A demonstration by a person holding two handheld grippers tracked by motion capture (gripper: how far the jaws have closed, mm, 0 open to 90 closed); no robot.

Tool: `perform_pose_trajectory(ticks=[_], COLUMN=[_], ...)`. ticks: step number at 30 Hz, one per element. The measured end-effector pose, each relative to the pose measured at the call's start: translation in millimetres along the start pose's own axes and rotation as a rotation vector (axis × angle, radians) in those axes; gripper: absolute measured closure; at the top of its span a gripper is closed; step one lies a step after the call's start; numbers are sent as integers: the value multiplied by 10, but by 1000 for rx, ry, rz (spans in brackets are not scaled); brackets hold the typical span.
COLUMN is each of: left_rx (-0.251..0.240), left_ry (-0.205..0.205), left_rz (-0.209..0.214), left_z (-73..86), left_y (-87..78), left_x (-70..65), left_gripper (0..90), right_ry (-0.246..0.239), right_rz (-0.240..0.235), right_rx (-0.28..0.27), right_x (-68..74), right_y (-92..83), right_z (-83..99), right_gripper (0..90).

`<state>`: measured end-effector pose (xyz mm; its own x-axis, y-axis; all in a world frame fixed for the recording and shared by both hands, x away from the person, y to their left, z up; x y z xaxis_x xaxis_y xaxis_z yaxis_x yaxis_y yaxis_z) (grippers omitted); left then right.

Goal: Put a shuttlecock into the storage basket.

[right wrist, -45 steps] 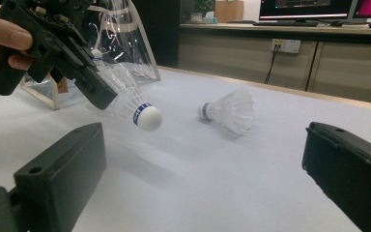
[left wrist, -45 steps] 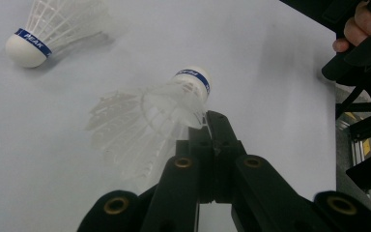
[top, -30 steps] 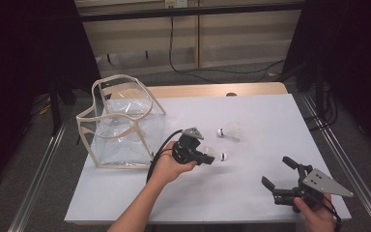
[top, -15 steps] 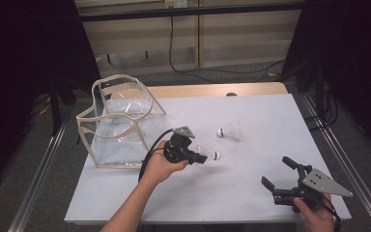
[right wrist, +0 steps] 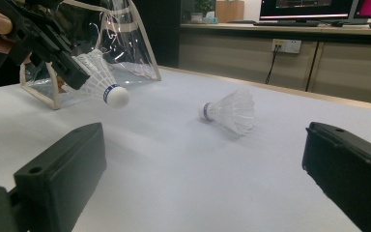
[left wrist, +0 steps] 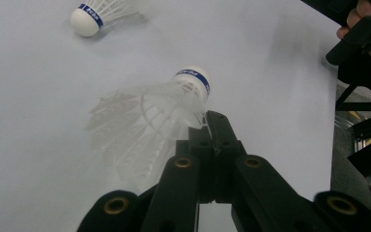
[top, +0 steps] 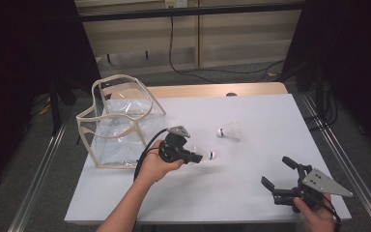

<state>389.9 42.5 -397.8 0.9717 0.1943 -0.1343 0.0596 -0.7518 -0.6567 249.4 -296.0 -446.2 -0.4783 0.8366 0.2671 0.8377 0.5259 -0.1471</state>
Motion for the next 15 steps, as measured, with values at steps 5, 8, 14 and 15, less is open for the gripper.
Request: perform_pose_trajectory(ticks=[5, 8, 14, 15], left_rx=[14, 26, 20, 23], left_ry=[0, 1, -6, -4], left_rz=[-6, -17, -1, 1], left_z=[9, 10, 14, 14], left_y=[-47, -72, -114, -126], left_x=[14, 20, 28, 33], left_gripper=[900, 900, 900, 900], right_ry=[-1, -1, -1, -1], right_rz=[-1, -1, -3, -3], right_rx=[1, 1, 2, 1], right_x=[-1, -2, -2, -1], right_y=[1, 2, 4, 4], right_z=[0, -1, 1, 1], right_gripper=[14, 14, 14, 14])
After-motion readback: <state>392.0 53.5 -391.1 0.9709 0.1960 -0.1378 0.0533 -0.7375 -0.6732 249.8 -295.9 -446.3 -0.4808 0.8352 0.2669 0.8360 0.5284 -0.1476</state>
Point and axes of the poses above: each handheld gripper's, and its own axes: y roughly forward along the jaws, z roughly out of its underside, x roughly to its left, the point moved 2 cm from there along y, roughly forward along the jaws, and after that the axes turned 14 degrees about y, right-handed, at the moved point
